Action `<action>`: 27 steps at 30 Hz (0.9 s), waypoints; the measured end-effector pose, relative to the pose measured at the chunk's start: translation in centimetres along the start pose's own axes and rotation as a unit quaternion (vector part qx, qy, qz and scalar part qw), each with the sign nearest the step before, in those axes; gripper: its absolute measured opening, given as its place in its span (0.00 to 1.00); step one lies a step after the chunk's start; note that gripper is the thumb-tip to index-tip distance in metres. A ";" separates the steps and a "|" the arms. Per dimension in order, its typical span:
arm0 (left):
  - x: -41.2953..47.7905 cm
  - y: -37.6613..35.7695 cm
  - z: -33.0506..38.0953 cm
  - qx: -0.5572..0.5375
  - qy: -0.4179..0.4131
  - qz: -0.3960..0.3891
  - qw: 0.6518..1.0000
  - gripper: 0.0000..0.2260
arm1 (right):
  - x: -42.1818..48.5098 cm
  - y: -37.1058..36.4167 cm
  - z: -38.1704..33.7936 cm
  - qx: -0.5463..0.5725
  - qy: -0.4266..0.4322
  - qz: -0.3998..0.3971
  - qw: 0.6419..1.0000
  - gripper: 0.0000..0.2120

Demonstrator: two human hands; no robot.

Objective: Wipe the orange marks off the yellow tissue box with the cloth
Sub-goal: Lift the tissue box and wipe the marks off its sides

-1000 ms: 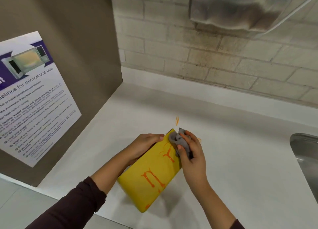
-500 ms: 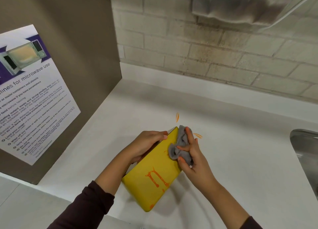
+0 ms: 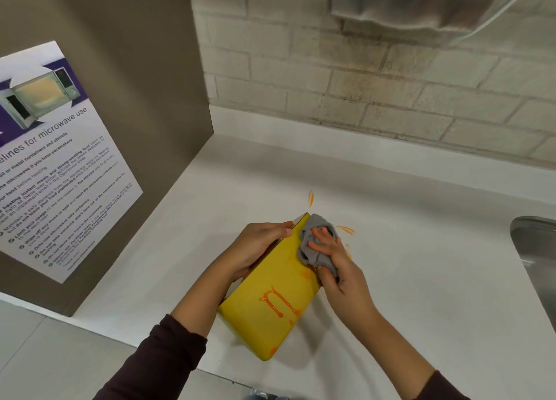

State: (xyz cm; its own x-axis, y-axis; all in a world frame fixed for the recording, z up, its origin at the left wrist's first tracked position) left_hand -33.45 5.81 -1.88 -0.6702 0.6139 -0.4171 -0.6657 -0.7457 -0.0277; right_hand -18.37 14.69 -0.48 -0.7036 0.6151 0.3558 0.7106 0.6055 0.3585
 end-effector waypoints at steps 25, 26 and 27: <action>-0.4 1.1 0.0 0.007 0.004 0.025 1.000 0.07 | -0.9 -0.9 -0.5 -0.007 0.107 -0.091 0.990 0.19; -0.5 1.1 0.0 0.010 0.004 0.026 1.000 0.07 | -0.3 -0.5 -0.1 -0.005 0.087 -0.064 0.994 0.19; -0.6 1.1 0.0 0.014 0.002 0.028 0.999 0.08 | 0.1 -0.3 0.0 -0.003 0.062 -0.036 0.997 0.20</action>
State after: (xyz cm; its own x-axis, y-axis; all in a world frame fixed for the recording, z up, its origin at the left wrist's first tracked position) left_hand -33.77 4.64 -1.65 -0.7059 0.5701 -0.4203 -0.6359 -0.7714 0.0218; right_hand -18.69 14.58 -0.60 -0.7478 0.5034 0.4328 0.6589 0.6426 0.3911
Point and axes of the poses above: each hand's wrist, its own x-axis towards the middle knuckle, its own y-axis out of the back of the hand, z = x × y, the point moved 5 cm from there along x, towards the middle knuckle, and after that the axes turned 11 degrees about z, right-handed, at the moved point
